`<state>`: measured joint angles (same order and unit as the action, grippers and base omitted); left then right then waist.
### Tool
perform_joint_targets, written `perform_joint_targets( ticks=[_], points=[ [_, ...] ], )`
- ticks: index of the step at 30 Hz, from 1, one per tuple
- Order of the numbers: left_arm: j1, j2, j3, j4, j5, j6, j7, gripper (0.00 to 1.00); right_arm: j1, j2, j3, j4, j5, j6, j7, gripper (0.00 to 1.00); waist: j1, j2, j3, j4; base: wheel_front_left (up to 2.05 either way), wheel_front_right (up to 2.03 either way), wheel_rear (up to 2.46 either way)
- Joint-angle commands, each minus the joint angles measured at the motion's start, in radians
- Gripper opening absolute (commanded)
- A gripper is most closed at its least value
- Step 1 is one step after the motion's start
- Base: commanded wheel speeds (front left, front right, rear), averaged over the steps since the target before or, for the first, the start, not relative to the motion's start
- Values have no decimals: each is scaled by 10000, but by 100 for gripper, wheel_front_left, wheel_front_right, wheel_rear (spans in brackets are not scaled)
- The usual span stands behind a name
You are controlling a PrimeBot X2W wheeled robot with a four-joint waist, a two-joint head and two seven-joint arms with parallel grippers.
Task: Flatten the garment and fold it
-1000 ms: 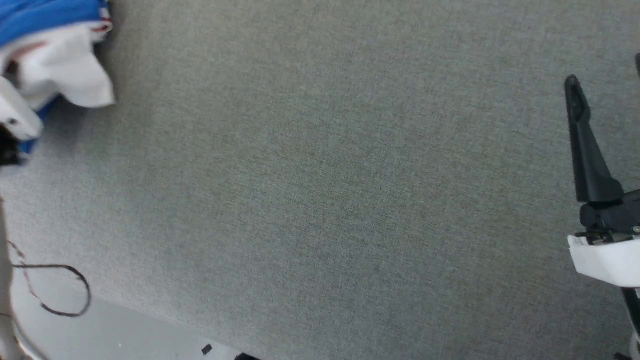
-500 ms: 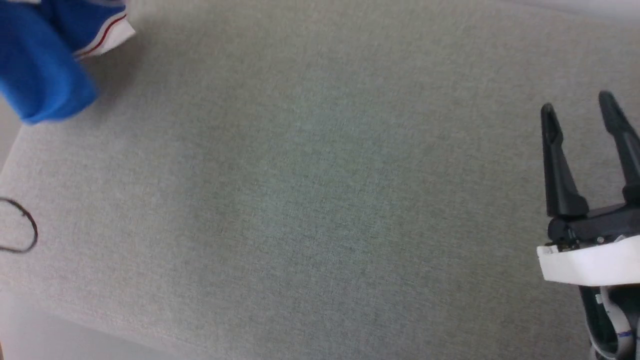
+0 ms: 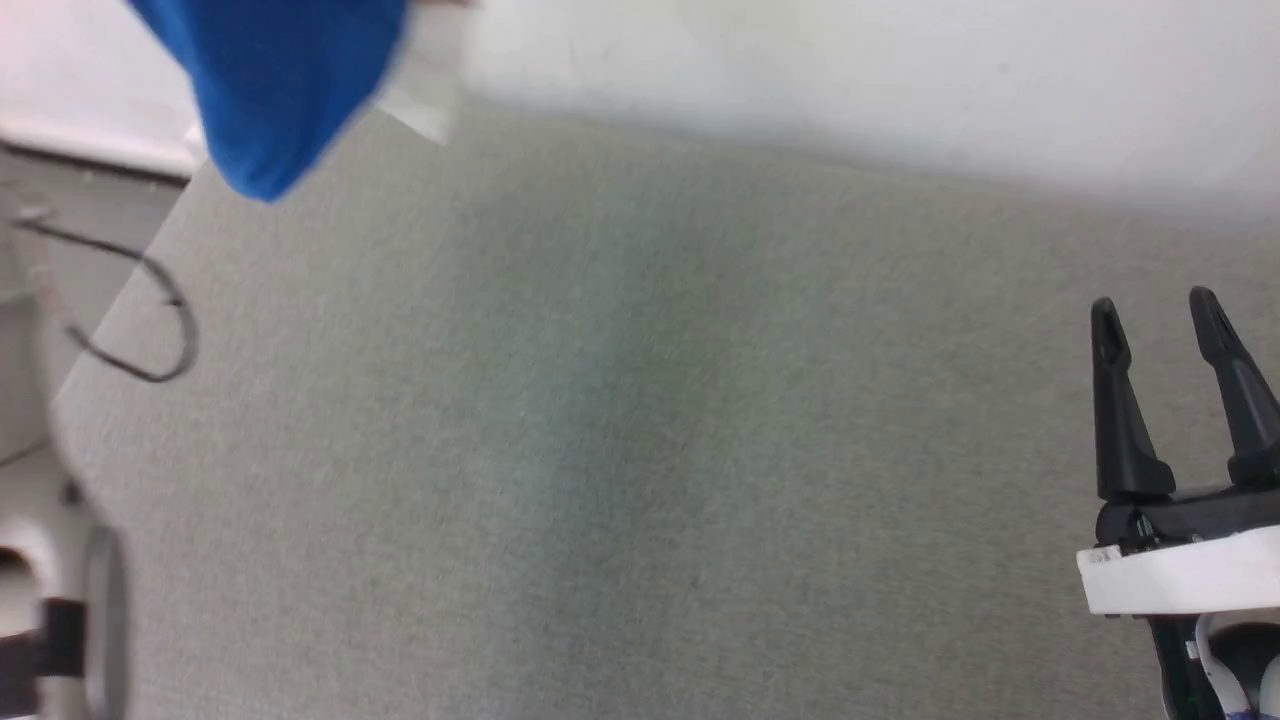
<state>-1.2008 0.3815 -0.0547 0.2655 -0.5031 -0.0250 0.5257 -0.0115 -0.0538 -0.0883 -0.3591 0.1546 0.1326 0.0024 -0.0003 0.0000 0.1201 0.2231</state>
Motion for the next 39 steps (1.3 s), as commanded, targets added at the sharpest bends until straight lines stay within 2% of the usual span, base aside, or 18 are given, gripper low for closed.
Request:
perform_joint_targets(
  ticks=[1, 7, 10, 17, 21, 25, 26, 29, 33, 37, 38, 39],
  points=[
    [-161, -200, -101, -103, -104, 31, 56, 0, 101, 31, -20, 41, 65, -19, -80, 100, 3, 0, -680, -462, 0, 0, 0],
    [-317, -1690, -824, -611, -865, 63, 726, 0, 370, 33, -158, 186, 278, -19, -215, 100, 3, 0, -1118, -982, 0, 0, 0],
    [-121, -2245, -1284, -914, -1096, 29, 1068, 0, 503, 34, -291, 175, 337, -19, -242, 100, 3, 0, -1245, -1246, 0, 0, 0],
    [1348, -2955, -2500, -1711, -1400, 325, 1924, 0, 583, 35, -849, -243, 365, -19, -224, 100, 3, 0, -989, -1760, 0, 0, 0],
    [2764, -3156, -3229, -2107, -1679, 522, 1913, 0, 449, 35, -1038, -406, 378, -19, -165, 100, 3, 0, -593, -2002, 0, 0, 0],
    [4247, -3224, -3864, -1995, -1656, 659, 1299, 0, 236, 35, -921, -432, 435, -19, -136, 100, 3, 0, -154, -2284, 0, 0, 0],
    [4546, -3138, -4094, -1831, -1470, 547, 1134, 0, 170, 35, -868, -430, 457, -19, -134, 100, 3, 0, -31, -2356, 0, 0, 0],
    [5652, -2837, -4494, -576, -940, 591, 462, 0, -112, 35, -656, -372, 475, -19, -111, 100, 3, 0, 420, -2645, 0, 0, 0],
    [6343, -2509, -4977, 685, -555, 515, 367, 0, -320, 35, -616, -366, 442, -19, -102, 100, 3, 0, 801, -2853, 0, 0, 0],
    [6765, -2484, -5228, 1324, -447, 469, 149, 0, -358, 35, -753, -301, 460, -19, -107, 100, 3, 0, 1027, -2785, 0, 0, 0],
    [6845, -2537, -5209, 1411, -471, 486, -36, 39, -356, 35, -772, -268, 471, -19, -113, 100, 3, 0, 1045, -2739, 0, 0, 0],
    [6906, -2591, -5186, 1479, -490, 497, -242, 96, -355, 35, -781, -233, 477, -19, -122, 100, 3, 0, 1037, -2686, 0, 0, 0]
  ],
)
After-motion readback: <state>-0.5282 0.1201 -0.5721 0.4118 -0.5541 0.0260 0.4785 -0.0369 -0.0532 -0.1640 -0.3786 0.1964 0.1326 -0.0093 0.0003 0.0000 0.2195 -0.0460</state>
